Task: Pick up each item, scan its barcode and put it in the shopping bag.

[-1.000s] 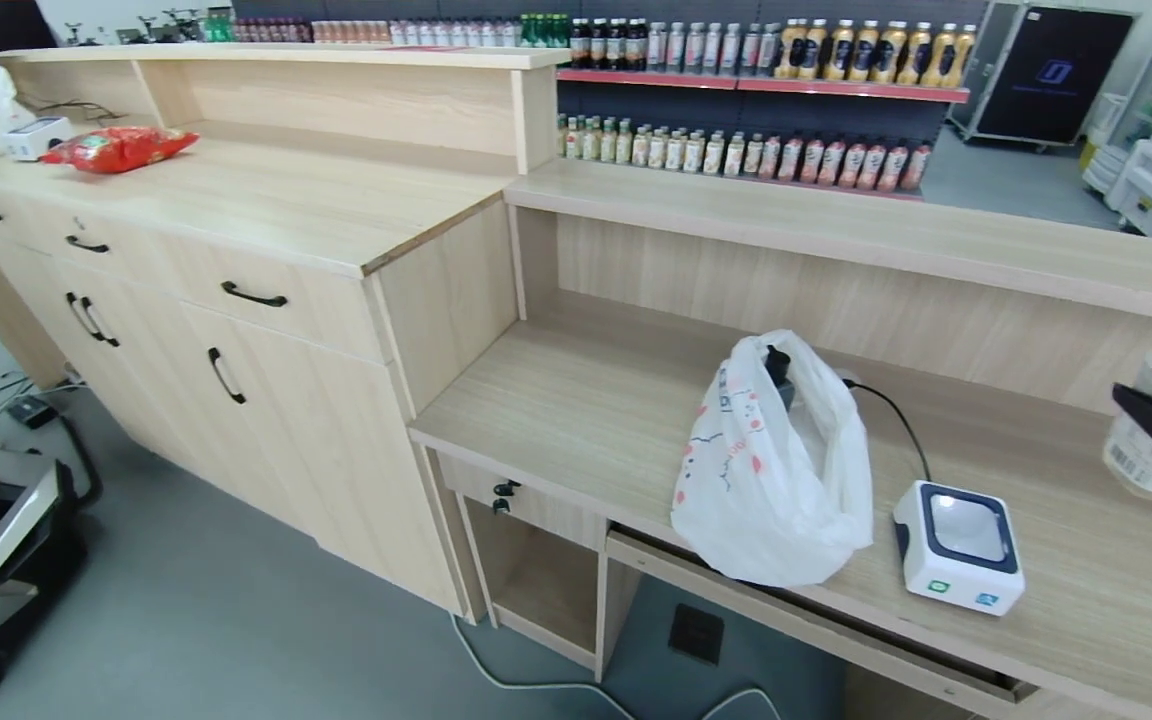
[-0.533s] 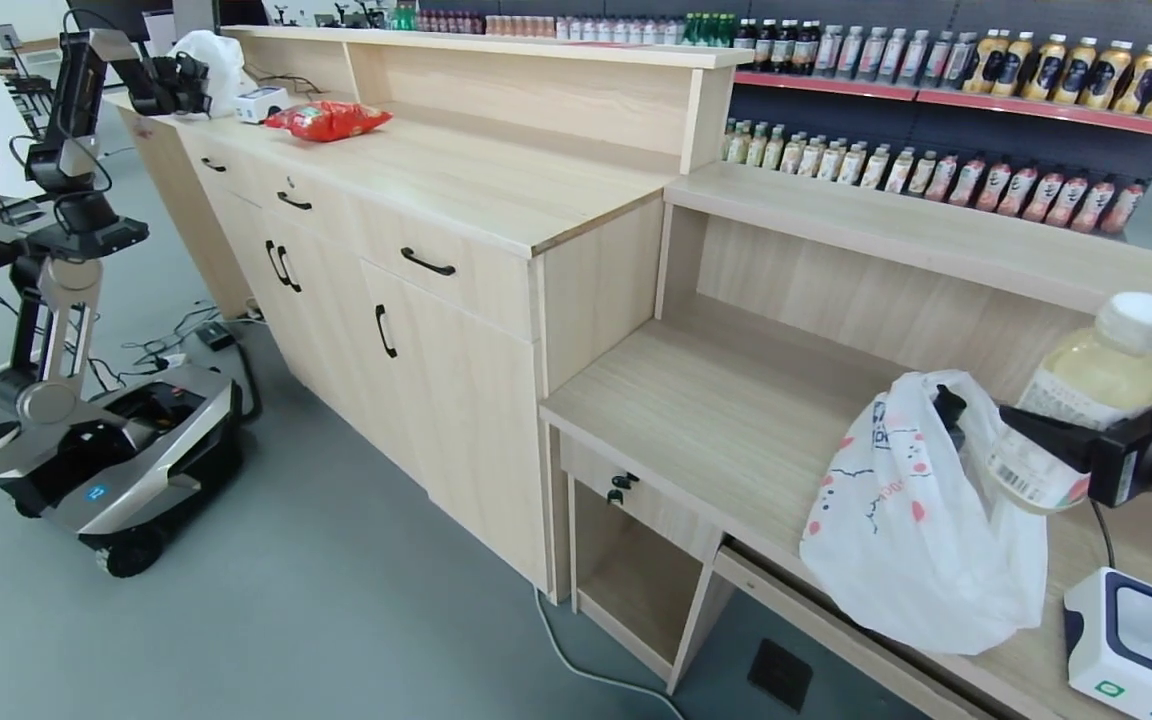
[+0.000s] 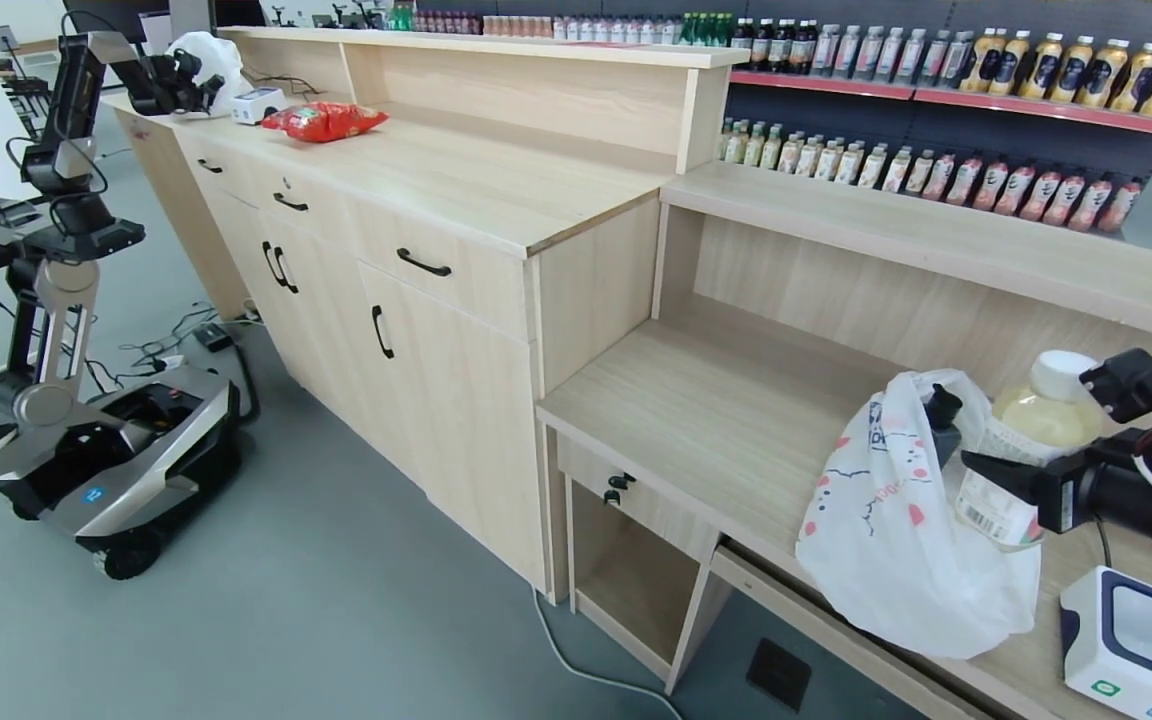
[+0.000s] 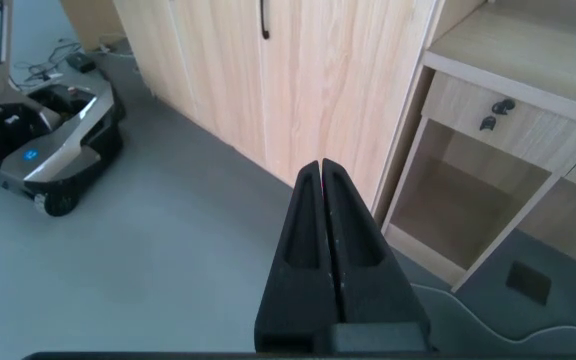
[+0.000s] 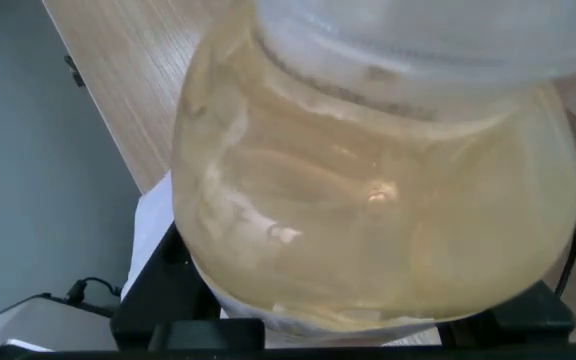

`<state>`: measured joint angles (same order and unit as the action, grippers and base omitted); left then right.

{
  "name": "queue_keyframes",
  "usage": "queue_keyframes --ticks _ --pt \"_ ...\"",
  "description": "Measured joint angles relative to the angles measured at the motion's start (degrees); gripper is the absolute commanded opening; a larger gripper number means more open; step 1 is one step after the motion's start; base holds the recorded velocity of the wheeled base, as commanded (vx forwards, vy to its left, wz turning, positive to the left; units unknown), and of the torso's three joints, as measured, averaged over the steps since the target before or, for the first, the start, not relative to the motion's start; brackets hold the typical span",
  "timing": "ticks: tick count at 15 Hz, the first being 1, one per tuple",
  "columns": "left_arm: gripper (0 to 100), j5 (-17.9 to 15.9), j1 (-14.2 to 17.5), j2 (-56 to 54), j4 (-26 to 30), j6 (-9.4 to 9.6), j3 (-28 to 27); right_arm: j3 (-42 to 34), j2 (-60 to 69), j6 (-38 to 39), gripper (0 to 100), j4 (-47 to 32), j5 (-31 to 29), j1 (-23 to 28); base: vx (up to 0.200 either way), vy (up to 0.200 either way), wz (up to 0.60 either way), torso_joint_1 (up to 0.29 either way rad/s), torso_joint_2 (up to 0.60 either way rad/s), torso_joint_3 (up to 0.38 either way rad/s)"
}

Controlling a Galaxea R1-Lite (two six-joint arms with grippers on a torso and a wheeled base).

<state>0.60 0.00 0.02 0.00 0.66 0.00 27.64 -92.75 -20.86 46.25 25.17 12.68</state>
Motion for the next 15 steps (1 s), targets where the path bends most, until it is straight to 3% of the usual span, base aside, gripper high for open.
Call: queue_keyframes --ticks 10,15 --pt "0 0.0 0.0 0.0 0.0 0.02 0.0 -0.4 -8.1 -1.7 0 4.6 -0.4 3.5 0.000 0.000 0.00 0.000 0.00 0.000" --pt "0 0.0 0.0 0.0 0.0 -0.01 0.0 0.9 -15.1 -1.4 0 12.1 0.2 1.6 0.000 0.000 0.00 0.000 0.00 0.000"
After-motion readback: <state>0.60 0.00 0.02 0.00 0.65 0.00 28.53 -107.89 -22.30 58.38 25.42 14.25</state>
